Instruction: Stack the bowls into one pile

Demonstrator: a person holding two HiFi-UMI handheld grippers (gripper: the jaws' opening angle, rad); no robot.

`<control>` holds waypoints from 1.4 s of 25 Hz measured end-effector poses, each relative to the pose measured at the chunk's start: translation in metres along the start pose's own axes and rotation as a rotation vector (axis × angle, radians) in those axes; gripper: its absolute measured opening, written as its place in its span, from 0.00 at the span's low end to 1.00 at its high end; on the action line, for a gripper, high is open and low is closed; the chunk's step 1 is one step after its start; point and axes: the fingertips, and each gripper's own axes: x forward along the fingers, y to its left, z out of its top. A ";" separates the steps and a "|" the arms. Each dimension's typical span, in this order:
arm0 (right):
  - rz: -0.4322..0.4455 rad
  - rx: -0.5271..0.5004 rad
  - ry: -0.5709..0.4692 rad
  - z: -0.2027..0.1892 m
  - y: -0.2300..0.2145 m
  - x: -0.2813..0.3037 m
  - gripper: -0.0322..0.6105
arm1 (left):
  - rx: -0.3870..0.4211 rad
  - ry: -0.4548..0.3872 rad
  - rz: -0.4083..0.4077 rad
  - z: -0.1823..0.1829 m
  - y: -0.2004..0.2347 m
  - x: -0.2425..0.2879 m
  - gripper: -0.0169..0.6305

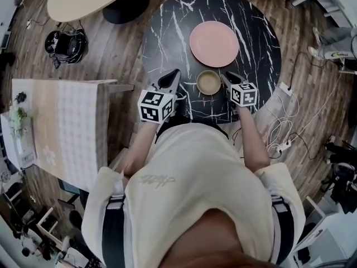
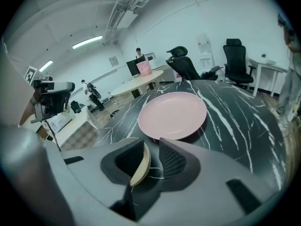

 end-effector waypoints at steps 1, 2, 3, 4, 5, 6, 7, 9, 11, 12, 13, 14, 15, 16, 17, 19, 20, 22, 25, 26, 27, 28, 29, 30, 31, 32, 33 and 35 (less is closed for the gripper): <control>0.000 0.002 -0.010 0.001 -0.001 -0.004 0.21 | 0.007 0.003 -0.008 0.001 -0.003 0.002 0.06; 0.001 0.005 -0.023 0.002 -0.003 -0.008 0.21 | 0.014 0.007 -0.016 0.001 -0.005 0.005 0.06; 0.000 0.010 -0.039 0.005 -0.004 -0.014 0.21 | 0.023 0.010 -0.023 0.001 -0.008 0.007 0.06; -0.004 0.016 -0.057 0.008 -0.005 -0.020 0.21 | 0.033 0.012 -0.030 0.002 -0.011 0.009 0.06; -0.008 0.023 -0.077 0.012 -0.006 -0.028 0.21 | 0.042 0.013 -0.037 0.003 -0.015 0.011 0.06; -0.012 0.029 -0.098 0.017 -0.007 -0.036 0.21 | 0.049 0.013 -0.042 0.005 -0.019 0.013 0.06; -0.016 0.033 -0.121 0.023 -0.007 -0.044 0.20 | 0.055 0.011 -0.047 0.007 -0.022 0.015 0.06; -0.018 0.038 -0.171 0.033 -0.009 -0.062 0.20 | 0.064 0.000 -0.059 0.013 -0.031 0.018 0.06; -0.018 0.027 -0.218 0.042 -0.013 -0.078 0.18 | 0.075 -0.016 -0.074 0.022 -0.040 0.022 0.06; -0.017 0.013 -0.237 0.047 -0.015 -0.085 0.18 | 0.083 -0.024 -0.080 0.026 -0.044 0.024 0.06; -0.016 -0.006 -0.254 0.052 -0.016 -0.091 0.18 | 0.091 -0.032 -0.083 0.030 -0.047 0.025 0.06; -0.016 -0.025 -0.270 0.058 -0.015 -0.098 0.17 | 0.100 -0.036 -0.082 0.032 -0.050 0.026 0.06; -0.017 -0.041 -0.285 0.063 -0.013 -0.105 0.17 | 0.108 -0.038 -0.079 0.033 -0.052 0.025 0.06; -0.019 -0.053 -0.302 0.067 -0.010 -0.113 0.17 | 0.117 -0.038 -0.078 0.034 -0.054 0.024 0.06; -0.020 -0.061 -0.321 0.072 -0.008 -0.121 0.16 | 0.127 -0.037 -0.078 0.035 -0.056 0.024 0.06; -0.017 -0.069 -0.370 0.083 -0.003 -0.137 0.16 | 0.146 -0.040 -0.082 0.039 -0.061 0.023 0.06; -0.013 -0.069 -0.399 0.090 -0.001 -0.144 0.16 | 0.154 -0.045 -0.085 0.043 -0.063 0.023 0.06; -0.010 -0.074 -0.449 0.106 0.002 -0.159 0.17 | 0.169 -0.064 -0.088 0.053 -0.066 0.023 0.06; -0.021 -0.138 -0.499 0.131 0.010 -0.180 0.16 | 0.189 -0.090 -0.083 0.067 -0.066 0.025 0.06; -0.025 -0.158 -0.515 0.139 0.014 -0.187 0.16 | 0.196 -0.099 -0.083 0.073 -0.067 0.025 0.06; -0.029 -0.172 -0.533 0.146 0.017 -0.195 0.14 | 0.205 -0.109 -0.085 0.079 -0.068 0.024 0.06; -0.032 -0.183 -0.553 0.154 0.019 -0.203 0.12 | 0.214 -0.120 -0.089 0.087 -0.070 0.024 0.06; -0.033 -0.192 -0.574 0.161 0.021 -0.210 0.11 | 0.223 -0.132 -0.095 0.095 -0.072 0.024 0.06; -0.032 -0.200 -0.595 0.168 0.023 -0.217 0.11 | 0.233 -0.142 -0.103 0.102 -0.075 0.024 0.06; -0.030 -0.208 -0.614 0.174 0.024 -0.224 0.11 | 0.245 -0.150 -0.111 0.109 -0.079 0.025 0.06; -0.029 -0.217 -0.633 0.180 0.025 -0.229 0.12 | 0.260 -0.157 -0.117 0.116 -0.082 0.025 0.06; -0.028 -0.228 -0.653 0.185 0.026 -0.234 0.12 | 0.275 -0.166 -0.121 0.122 -0.085 0.026 0.06; -0.037 -0.255 -0.694 0.197 0.027 -0.245 0.12 | 0.297 -0.187 -0.126 0.136 -0.090 0.026 0.06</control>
